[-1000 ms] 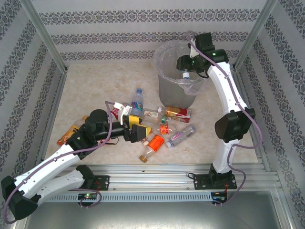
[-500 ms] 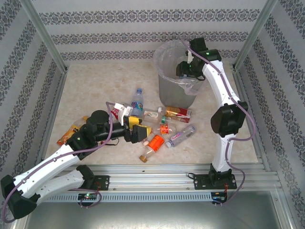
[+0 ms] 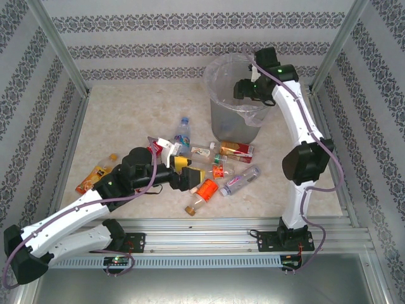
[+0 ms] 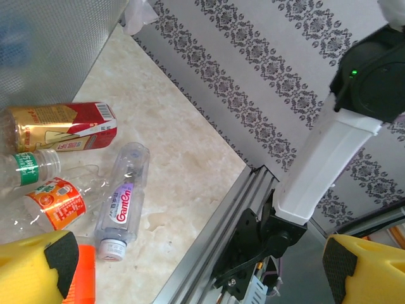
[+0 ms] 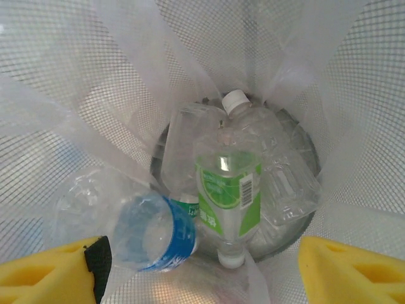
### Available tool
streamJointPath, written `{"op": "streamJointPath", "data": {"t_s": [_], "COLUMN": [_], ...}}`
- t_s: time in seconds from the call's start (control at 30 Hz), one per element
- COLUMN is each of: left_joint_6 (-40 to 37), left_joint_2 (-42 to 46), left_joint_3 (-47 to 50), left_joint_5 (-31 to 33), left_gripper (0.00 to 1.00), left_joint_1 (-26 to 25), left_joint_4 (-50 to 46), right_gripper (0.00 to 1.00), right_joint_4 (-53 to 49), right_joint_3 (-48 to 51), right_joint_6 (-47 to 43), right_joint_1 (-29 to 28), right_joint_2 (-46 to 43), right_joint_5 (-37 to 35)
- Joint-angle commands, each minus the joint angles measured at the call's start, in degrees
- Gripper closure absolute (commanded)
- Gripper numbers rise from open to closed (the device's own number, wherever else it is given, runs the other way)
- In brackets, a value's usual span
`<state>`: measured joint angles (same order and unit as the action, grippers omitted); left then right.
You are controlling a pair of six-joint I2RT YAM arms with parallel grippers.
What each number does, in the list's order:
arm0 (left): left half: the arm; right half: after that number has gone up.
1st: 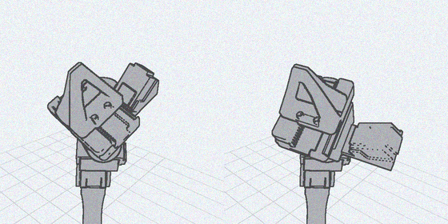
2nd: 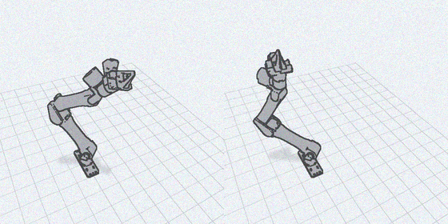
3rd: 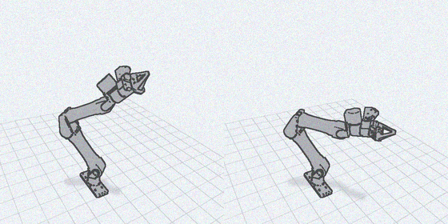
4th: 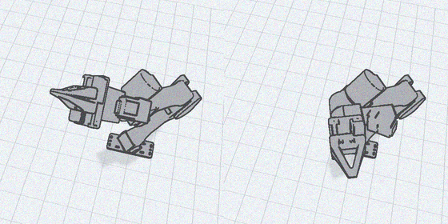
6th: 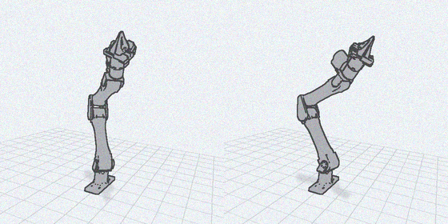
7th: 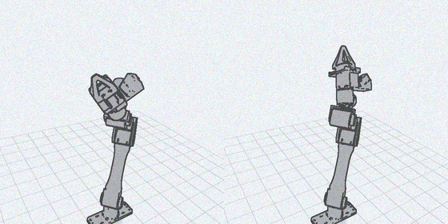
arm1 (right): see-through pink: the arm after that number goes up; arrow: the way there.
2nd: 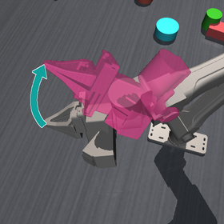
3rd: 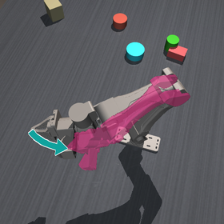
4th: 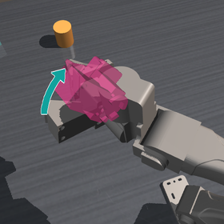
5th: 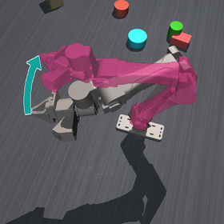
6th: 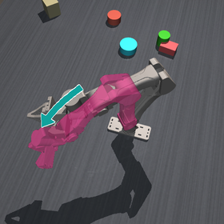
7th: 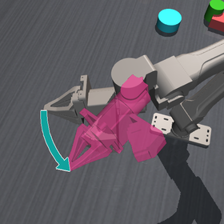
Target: Put the plastic bottles in the bin
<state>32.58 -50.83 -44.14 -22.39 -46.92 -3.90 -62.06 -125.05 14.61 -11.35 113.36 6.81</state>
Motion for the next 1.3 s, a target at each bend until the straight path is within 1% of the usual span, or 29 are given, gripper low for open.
{"op": "streamJointPath", "data": {"t_s": [0.0, 0.07, 0.17, 0.3, 0.4, 0.53, 0.6, 0.67, 0.77, 0.93, 1.07, 1.27], "left_joint_6": [-0.75, -1.07, -1.42, -1.72, -3.36, -6.59, -8.33, -9.19, -9.54, -9.81, -8.26, -7.01], "left_joint_2": [-0.09, -0.27, -0.99, -2.72, -3.63, -5.15, -6.09, -6.90, -7.91, -9.92, -11.21, -14.00], "left_joint_3": [-0.39, 0.17, 1.42, 2.41, 2.09, 0.56, -0.37, -0.94, -1.16, -1.29, -1.63, -2.33], "left_joint_5": [1.19, 1.38, 1.94, 2.21, 2.89, 4.05, 4.87, 5.08, 4.51, 4.80, 5.53, 8.16], "left_gripper": [0.00, 0.00, 0.00, 0.00, 0.00, 0.00, 0.02, 0.03, 0.06, 0.09, 0.10, 0.11], "left_joint_1": [-1.15, -1.25, -1.25, -1.33, -1.36, -1.40, -1.30, -1.38, -1.43, -1.73, -3.05, -6.00], "left_joint_4": [-0.07, -0.27, 0.34, 0.18, -3.06, -9.61, -13.56, -16.17, -18.05, -19.94, -19.98, -19.41], "right_gripper": [0.22, 0.22, 0.22, 0.21, 0.20, 0.20, 0.19, 0.18, 0.17, 0.17, 0.17, 0.16], "right_joint_4": [1.63, 4.40, 9.05, 12.15, 13.95, 15.50, 16.81, 17.99, 18.61, 20.74, 21.35, 23.42], "right_joint_3": [3.13, 7.54, 15.31, 22.54, 28.02, 35.35, 40.15, 44.26, 49.14, 57.53, 62.69, 68.82], "right_joint_6": [-0.69, -0.24, -0.09, 0.33, 0.32, 1.45, 1.99, 2.52, 4.19, 6.96, 9.29, 11.41], "right_joint_1": [0.46, 0.39, 0.11, 0.37, -0.28, -1.20, -2.78, -4.42, -6.40, -11.69, -15.02, -17.18], "right_joint_2": [-6.46, -10.49, -16.65, -24.03, -29.87, -37.30, -41.64, -45.55, -50.59, -58.55, -62.77, -66.25], "right_joint_5": [1.16, 4.12, 5.05, 6.60, 7.82, 9.05, 9.54, 8.51, 9.55, 10.68, 9.97, 11.47]}}
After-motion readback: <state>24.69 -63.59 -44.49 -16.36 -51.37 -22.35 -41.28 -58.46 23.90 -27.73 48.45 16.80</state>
